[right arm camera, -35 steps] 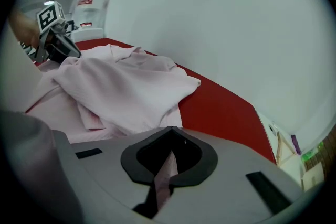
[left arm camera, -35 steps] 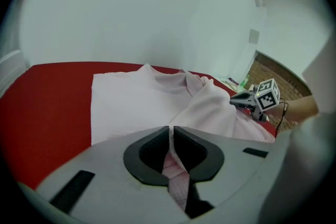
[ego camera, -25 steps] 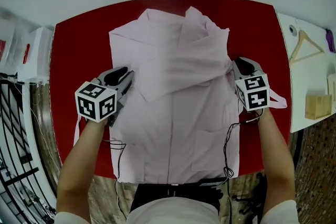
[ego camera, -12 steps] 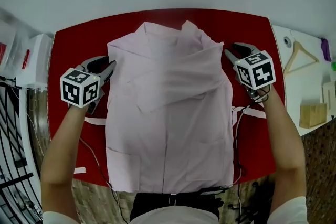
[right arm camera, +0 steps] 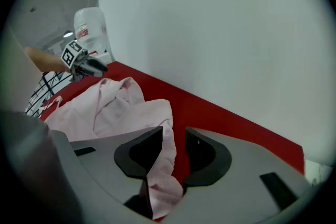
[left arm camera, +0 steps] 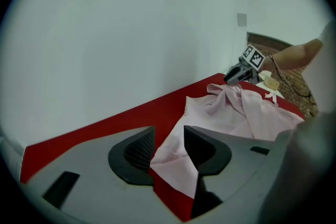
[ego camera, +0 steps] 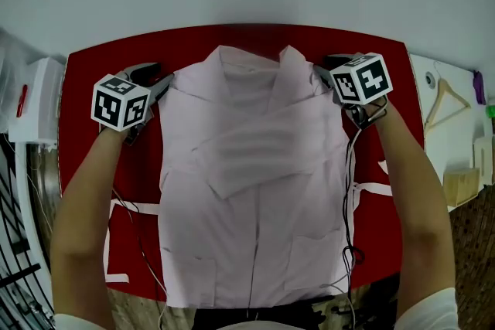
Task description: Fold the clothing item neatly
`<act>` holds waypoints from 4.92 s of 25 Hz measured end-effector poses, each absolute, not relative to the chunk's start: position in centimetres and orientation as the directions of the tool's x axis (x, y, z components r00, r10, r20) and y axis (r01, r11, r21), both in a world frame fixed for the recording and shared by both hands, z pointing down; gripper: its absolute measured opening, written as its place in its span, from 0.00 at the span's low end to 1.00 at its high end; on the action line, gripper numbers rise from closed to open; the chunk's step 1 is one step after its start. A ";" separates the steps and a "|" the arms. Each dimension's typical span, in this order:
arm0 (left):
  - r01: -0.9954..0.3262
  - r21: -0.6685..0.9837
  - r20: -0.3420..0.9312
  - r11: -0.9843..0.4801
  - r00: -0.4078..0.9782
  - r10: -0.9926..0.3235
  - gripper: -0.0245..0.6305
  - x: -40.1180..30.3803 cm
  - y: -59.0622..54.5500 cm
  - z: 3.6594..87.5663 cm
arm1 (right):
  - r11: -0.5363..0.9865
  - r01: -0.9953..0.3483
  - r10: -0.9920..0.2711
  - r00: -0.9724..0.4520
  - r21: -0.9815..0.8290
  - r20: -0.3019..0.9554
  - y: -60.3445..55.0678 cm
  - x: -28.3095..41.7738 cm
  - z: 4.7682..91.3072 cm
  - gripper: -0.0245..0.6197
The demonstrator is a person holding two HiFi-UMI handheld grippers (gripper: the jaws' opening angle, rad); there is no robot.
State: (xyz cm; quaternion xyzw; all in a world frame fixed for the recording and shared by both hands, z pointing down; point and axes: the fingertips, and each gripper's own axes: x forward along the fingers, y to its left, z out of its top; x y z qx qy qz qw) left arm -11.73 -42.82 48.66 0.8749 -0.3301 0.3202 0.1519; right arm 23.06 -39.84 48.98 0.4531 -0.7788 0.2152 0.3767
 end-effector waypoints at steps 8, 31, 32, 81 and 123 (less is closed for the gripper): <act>-0.503 0.061 0.766 -0.862 0.577 -0.283 0.27 -7.6 -44.3 52.6 | 0.553 -0.832 -0.420 -0.333 -0.053 0.844 -41.2 20.8 52.9 0.21; -0.682 0.091 0.700 -0.726 0.563 -0.441 0.06 -10.3 -45.5 51.2 | 0.477 -0.876 -0.574 -0.251 0.070 0.779 -42.0 25.5 51.5 0.07; -0.696 0.089 0.710 -0.713 0.546 -0.445 0.06 -10.5 -45.8 51.7 | 0.483 -0.870 -0.573 -0.233 0.094 0.786 -42.1 25.4 52.0 0.07; -0.022 -0.193 0.721 -0.981 0.675 -0.157 0.07 23.9 -37.1 50.2 | 0.648 -0.752 -0.550 -0.353 0.121 0.757 -21.1 23.9 52.1 0.06; -0.171 -0.080 0.682 -0.982 0.709 -0.179 0.06 25.7 -38.6 51.4 | 0.442 -0.888 -0.637 -0.210 0.129 0.741 -21.8 26.3 52.0 0.06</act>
